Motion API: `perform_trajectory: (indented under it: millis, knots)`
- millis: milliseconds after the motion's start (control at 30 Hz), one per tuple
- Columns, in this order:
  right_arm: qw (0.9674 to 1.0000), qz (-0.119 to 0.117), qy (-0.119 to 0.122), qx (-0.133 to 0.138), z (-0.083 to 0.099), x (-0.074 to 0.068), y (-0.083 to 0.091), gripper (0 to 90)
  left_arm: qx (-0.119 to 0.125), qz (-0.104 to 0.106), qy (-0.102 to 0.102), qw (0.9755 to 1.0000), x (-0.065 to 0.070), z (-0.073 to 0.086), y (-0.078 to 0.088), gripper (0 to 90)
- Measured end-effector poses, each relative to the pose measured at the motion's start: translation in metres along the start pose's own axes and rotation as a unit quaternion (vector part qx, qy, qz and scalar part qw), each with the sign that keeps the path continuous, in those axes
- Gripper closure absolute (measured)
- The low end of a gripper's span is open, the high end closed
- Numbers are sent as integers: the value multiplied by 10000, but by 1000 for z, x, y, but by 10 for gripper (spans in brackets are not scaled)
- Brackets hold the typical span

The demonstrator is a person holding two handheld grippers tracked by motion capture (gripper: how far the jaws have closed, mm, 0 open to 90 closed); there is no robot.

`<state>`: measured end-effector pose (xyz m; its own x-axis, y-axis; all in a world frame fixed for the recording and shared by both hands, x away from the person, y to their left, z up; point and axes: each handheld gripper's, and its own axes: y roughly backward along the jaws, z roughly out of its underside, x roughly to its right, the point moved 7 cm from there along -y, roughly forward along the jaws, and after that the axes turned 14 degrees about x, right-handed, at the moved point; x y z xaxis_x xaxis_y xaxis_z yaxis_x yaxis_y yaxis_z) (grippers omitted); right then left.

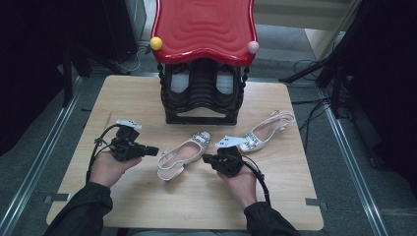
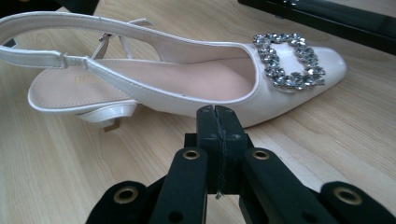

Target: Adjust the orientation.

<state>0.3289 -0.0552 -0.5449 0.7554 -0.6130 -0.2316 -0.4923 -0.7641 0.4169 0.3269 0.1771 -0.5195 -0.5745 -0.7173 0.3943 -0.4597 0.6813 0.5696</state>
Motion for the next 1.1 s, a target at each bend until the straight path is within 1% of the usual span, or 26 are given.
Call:
perform_trajectory:
  millis: [33, 100, 133, 167, 300, 400, 433, 467, 533, 633, 800, 933, 1000, 1033, 1067, 1100]
  knots:
    - [10000, -5, 0, -6, 1, 0, -2, 900, -61, -47, -6, 10000, -2, 3, -1, 900]
    - [10000, -16, -35, -39, 2, 0, -6, 900, -215, -169, -110, 9996, -4, 8, -4, 900]
    - [10000, -26, -14, -55, 3, 0, -8, 900, -275, -153, -98, 9995, -3, 10, -5, 900]
    - [10000, -36, -15, -79, 3, 0, -10, 900, -319, -146, -140, 9993, -2, 13, -7, 900]
    - [9999, -71, -7, -156, 4, -2, -16, 900, -449, -94, -200, 9987, 4, 19, -15, 900]
    - [9996, -32, 14, -271, 7, 0, -21, 900, -490, -124, -255, 9984, 7, 21, -17, 900]
    - [9997, -19, -1, -259, 8, 0, -22, 900, -505, -127, -271, 9983, 7, 22, -17, 900]
    - [9996, -5, -9, -283, 9, 1, -24, 900, -508, -85, -268, 9983, 9, 23, -18, 900]
    - [9995, 48, 17, -324, 10, 3, -26, 900, -513, -88, -299, 9982, 11, 24, -19, 900]
    - [9994, 40, -54, -325, 10, 5, -28, 900, -508, -73, -317, 9982, 14, 25, -20, 900]
    - [9995, 47, -14, -305, 9, 6, -31, 900, -539, -29, -321, 9980, 17, 27, -20, 900]
    - [9995, 41, -52, -301, 9, 7, -32, 900, -571, 45, -278, 9980, 22, 28, -22, 896]
    - [9995, 49, -78, -304, 8, 9, -33, 900, -655, 123, -390, 9970, 27, 30, -23, 896]
    - [9995, 40, -95, -301, 8, 9, -33, 900, -647, 128, -386, 9971, 29, 30, -24, 896]
    - [9995, 50, -103, -308, 8, 10, -32, 900, -669, 159, -424, 9967, 31, 31, -25, 896]
    - [9994, 88, -122, -307, 8, 11, -32, 900, -664, 190, -413, 9968, 33, 31, -26, 895]
